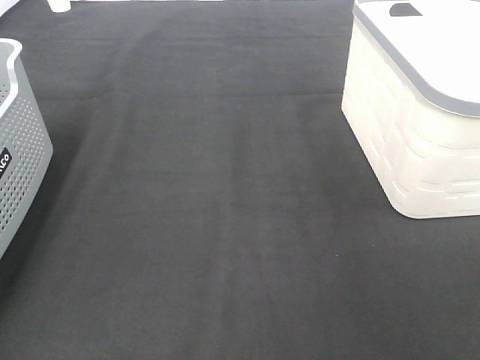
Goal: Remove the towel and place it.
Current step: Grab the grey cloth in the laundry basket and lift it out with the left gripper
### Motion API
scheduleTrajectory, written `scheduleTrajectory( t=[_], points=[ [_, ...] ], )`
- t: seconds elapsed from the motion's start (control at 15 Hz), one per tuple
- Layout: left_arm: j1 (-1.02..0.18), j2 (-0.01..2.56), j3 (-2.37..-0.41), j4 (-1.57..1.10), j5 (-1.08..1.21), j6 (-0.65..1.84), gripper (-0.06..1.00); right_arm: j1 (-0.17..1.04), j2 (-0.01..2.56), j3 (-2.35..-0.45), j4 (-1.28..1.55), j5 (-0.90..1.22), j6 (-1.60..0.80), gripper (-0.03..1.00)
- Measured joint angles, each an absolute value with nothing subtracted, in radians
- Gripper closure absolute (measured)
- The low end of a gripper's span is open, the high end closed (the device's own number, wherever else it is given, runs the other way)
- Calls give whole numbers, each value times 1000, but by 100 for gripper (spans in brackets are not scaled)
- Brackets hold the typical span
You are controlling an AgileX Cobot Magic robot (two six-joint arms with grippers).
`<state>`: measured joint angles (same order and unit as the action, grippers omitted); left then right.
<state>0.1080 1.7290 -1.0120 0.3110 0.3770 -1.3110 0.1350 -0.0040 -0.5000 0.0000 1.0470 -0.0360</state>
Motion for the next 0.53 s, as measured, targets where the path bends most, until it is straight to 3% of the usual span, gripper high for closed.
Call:
scheduleTrajectory(
  t=[0.4, 0.53],
  points=[
    [108, 1600, -1012, 270, 106, -1322, 94, 135, -4, -500, 0, 1047, -36, 30],
    [108, 1529, -1012, 267, -109, -1323, 94, 135, -4, -500, 0, 1047, -35, 30]
  ],
)
